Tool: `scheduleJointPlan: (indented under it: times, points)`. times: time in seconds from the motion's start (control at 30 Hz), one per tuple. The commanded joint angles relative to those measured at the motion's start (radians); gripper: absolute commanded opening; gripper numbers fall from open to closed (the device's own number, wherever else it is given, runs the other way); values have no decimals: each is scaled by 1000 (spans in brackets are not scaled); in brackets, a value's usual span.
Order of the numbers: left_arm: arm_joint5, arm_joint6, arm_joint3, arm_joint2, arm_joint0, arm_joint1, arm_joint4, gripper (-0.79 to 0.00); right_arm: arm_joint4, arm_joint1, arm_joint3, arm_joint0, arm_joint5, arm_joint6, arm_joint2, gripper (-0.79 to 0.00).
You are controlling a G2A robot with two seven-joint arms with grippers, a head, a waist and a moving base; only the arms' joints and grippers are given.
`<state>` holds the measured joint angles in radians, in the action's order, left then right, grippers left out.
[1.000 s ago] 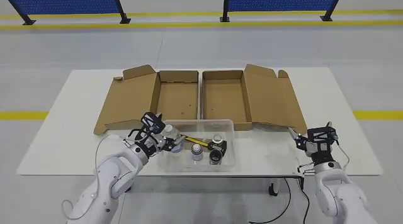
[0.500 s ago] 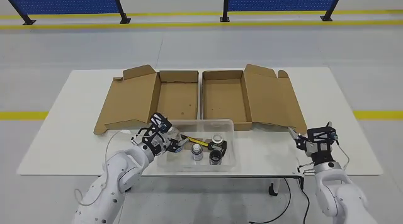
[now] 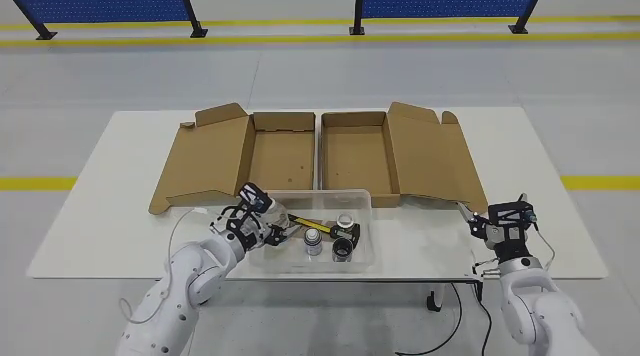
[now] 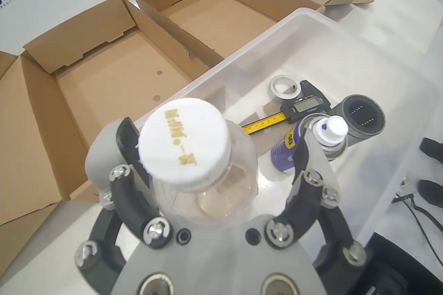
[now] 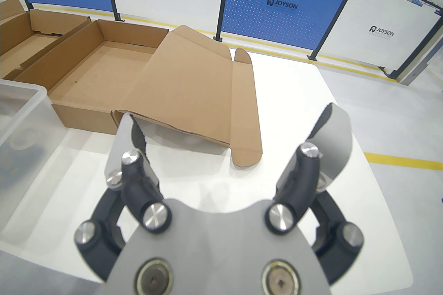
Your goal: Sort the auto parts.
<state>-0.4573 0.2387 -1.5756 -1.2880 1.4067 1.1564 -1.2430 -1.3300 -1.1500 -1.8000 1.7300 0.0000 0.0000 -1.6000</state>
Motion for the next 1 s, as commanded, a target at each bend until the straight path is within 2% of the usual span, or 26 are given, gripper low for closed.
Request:
scheduleJointPlan:
  times: [0.0,0.17,0.33,0.43,0.6,0.73,0.8,0.97]
  points:
    - [0,-1,5,3,-2,0,1,-6,0,0,0,0,0,0,0,0]
    - [0,1,15,14,-12,1,5,-43,0,0,0,0,0,0,0,0]
    - [0,3,31,23,-25,1,-5,-25,0,0,0,0,0,0,0,0]
    - [2,1,41,25,-32,1,-7,-89,0,0,0,0,0,0,0,0]
    - [6,-3,54,31,-37,2,-9,-151,0,0,0,0,0,0,0,0]
    - [12,-8,61,37,-42,3,-9,-283,0,0,0,0,0,0,0,0]
    - [14,-11,66,38,-44,3,-9,-394,0,0,0,0,0,0,0,0]
    - [16,-17,74,39,-48,2,-12,-499,0,0,0,0,0,0,0,0]
